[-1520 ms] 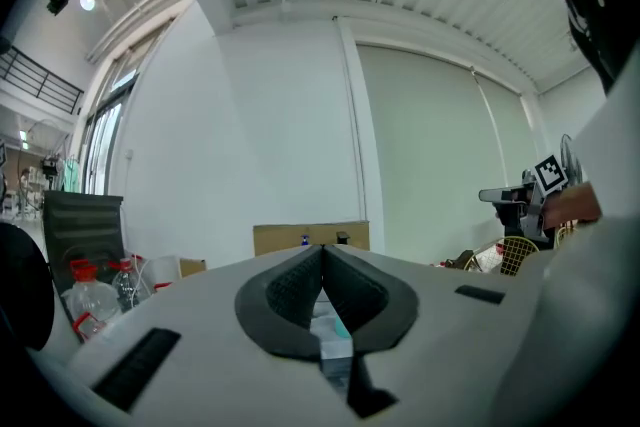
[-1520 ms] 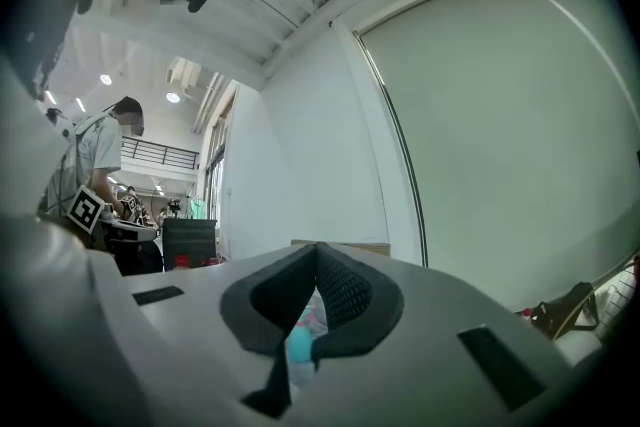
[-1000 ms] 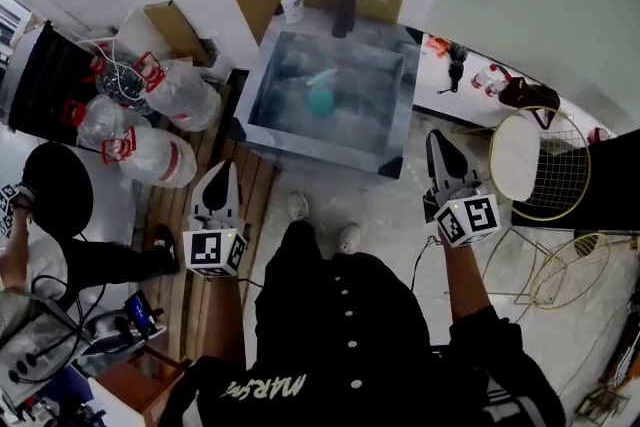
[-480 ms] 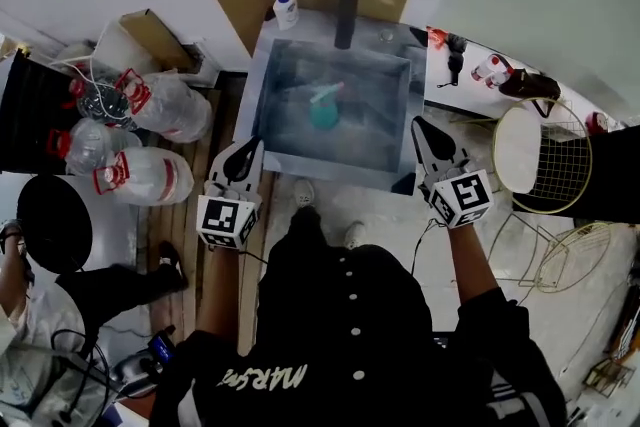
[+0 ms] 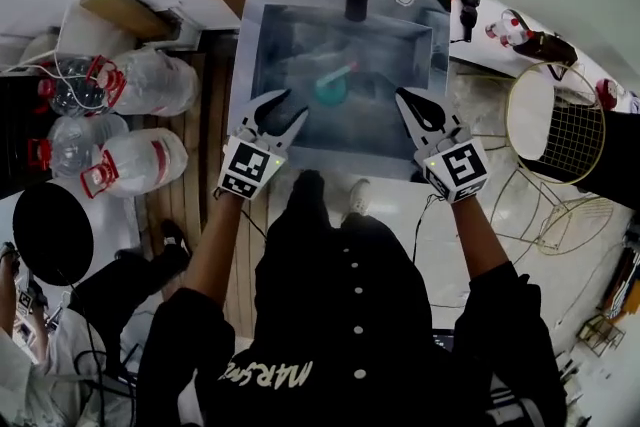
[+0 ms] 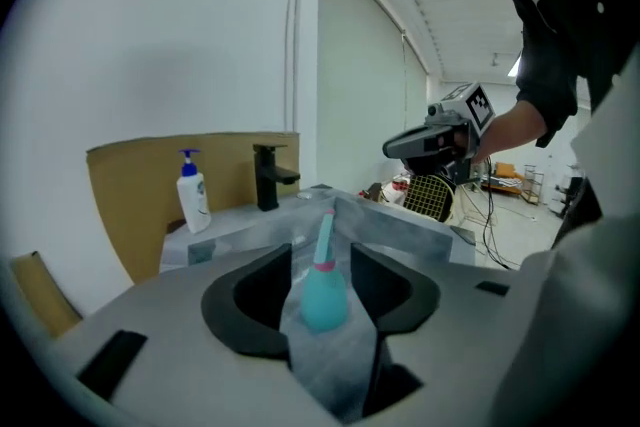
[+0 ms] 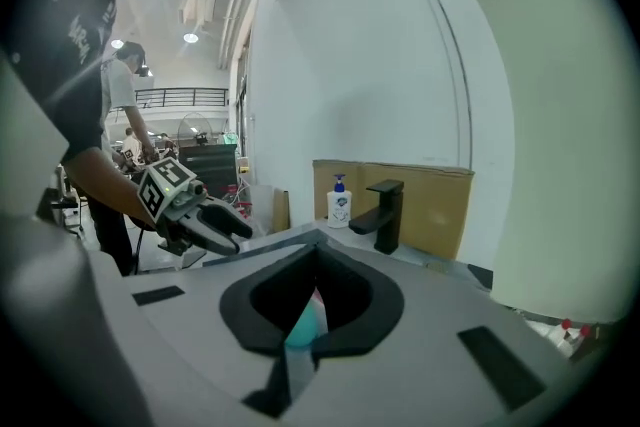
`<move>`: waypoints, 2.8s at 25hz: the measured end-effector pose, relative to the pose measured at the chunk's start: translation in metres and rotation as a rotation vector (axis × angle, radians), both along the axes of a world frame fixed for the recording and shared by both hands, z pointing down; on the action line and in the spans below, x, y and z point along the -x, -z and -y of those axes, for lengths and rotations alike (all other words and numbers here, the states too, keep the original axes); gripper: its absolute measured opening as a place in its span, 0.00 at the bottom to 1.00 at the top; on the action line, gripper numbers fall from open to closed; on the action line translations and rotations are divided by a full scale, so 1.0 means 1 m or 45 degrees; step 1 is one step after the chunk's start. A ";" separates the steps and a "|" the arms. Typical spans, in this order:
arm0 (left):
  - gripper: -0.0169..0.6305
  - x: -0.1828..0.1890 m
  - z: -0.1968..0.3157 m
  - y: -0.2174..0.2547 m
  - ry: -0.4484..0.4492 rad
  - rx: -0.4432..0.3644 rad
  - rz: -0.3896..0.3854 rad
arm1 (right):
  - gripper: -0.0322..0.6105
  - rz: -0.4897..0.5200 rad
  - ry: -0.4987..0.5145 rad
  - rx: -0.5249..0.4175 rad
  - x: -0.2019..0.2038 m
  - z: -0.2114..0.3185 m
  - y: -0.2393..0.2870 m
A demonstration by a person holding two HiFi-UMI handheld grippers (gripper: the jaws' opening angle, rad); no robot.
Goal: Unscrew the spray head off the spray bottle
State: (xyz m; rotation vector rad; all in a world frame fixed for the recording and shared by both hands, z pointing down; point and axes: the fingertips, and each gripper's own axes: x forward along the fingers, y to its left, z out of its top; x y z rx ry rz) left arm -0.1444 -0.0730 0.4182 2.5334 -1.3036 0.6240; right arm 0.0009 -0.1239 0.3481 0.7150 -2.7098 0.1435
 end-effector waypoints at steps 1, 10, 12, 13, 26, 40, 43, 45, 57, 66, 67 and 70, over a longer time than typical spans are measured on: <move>0.36 -0.003 0.006 -0.012 -0.046 0.037 0.006 | 0.07 0.000 0.007 0.012 0.006 0.003 -0.006; 0.52 -0.027 0.043 -0.111 -0.298 0.280 0.123 | 0.07 -0.002 0.009 0.115 0.032 0.027 -0.049; 0.55 -0.031 0.051 -0.126 -0.326 0.306 0.140 | 0.07 0.003 0.001 0.136 0.034 0.032 -0.055; 0.56 -0.033 0.054 -0.135 -0.344 0.319 0.152 | 0.07 0.004 -0.002 0.147 0.036 0.034 -0.059; 0.63 -0.064 0.068 -0.200 -0.535 0.354 0.150 | 0.07 -0.005 -0.022 0.283 0.045 0.040 -0.105; 0.62 -0.072 0.075 -0.204 -0.617 0.299 0.106 | 0.39 -0.118 0.195 0.227 0.054 0.048 -0.117; 0.62 -0.075 0.071 -0.204 -0.677 0.301 0.114 | 0.47 -0.236 0.425 0.200 0.061 0.042 -0.125; 0.62 -0.078 0.069 -0.204 -0.716 0.296 0.114 | 0.49 -0.293 0.571 0.179 0.069 0.037 -0.131; 0.62 -0.097 0.056 -0.204 -0.922 0.275 0.114 | 0.30 -0.254 1.002 0.156 0.094 0.014 -0.150; 0.62 -0.099 0.050 -0.203 -1.018 0.256 0.121 | 0.23 -0.163 1.228 0.195 0.089 0.003 -0.149; 0.62 -0.099 0.051 -0.203 -1.013 0.259 0.107 | 0.22 -0.158 1.262 0.193 0.090 0.004 -0.148; 0.62 -0.099 0.054 -0.202 -0.995 0.270 0.065 | 0.22 -0.153 1.365 0.185 0.092 0.007 -0.147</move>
